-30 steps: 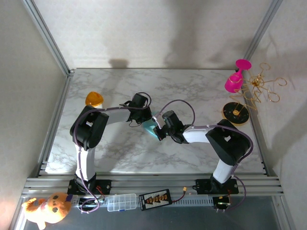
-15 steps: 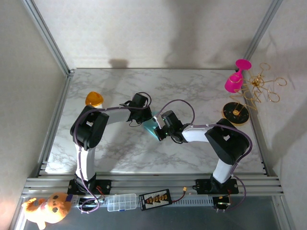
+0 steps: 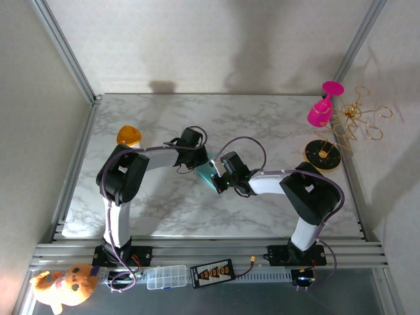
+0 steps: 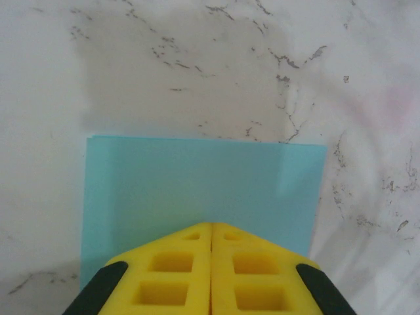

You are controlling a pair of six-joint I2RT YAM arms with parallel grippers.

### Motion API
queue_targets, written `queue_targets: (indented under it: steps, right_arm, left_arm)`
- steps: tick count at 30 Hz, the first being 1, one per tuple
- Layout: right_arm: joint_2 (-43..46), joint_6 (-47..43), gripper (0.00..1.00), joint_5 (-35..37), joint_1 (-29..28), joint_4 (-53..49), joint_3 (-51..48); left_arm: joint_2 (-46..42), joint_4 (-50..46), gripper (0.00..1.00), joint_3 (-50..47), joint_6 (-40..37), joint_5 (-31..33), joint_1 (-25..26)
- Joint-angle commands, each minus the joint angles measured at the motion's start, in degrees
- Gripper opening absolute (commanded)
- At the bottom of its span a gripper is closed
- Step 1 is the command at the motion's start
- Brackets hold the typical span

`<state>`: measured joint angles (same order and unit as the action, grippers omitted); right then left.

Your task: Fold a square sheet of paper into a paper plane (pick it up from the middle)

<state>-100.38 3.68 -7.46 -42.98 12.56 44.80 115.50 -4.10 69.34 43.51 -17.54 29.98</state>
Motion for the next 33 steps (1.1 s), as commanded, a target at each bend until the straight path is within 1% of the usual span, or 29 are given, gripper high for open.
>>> queue_targets:
  steps: [1, 16, 33]
  right_arm:
    - [-1.31, 0.21, 0.02, 0.82, 0.33, -0.77, 1.51]
    - [-1.87, -0.55, 0.01, 2.73, 0.28, -1.83, 2.75]
    - [-2.69, -0.44, 0.01, 2.83, 0.33, -2.73, 2.85]
  left_arm:
    - [2.9, -3.04, 0.06, -0.12, 0.18, 0.04, 0.79]
    - [3.33, -3.29, 0.04, -0.17, -0.32, -0.14, 0.96]
    - [3.21, -3.37, 0.04, 0.0, -0.24, -0.06, 1.05]
